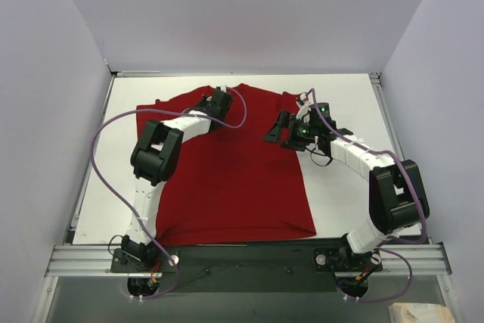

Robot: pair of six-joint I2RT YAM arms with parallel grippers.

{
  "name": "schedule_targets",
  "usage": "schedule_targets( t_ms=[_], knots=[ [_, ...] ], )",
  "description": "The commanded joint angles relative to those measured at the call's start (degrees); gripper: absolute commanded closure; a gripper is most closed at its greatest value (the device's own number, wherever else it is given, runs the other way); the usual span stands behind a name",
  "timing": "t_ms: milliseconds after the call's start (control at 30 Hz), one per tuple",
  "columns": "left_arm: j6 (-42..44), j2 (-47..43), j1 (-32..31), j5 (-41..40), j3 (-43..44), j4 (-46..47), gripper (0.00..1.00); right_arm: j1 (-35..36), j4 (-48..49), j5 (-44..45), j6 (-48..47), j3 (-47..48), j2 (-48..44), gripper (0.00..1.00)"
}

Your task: Pin the brooch onto the clothing

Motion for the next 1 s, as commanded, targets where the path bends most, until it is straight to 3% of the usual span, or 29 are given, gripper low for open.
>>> schedule_targets(
  t_ms=[0,600,967],
  knots=[
    [0.55,2.24,0.13,-4.11,3.7,-2.13,1.0,-0.45,-1.43,0.7,-0.68,2.4,0.4,0.03],
    [-2.7,11.38,-4.61,-9.56,10.47,-7.75,1.0,-0.98,-2.39,0.26,-0.94,2.84,0.14,0.03],
    [-9.11,11.65,-7.34,-5.61,14.15,-13.81,1.0,-1.59,-2.31,0.0,-0.77,2.14,-1.71,0.03]
  ],
)
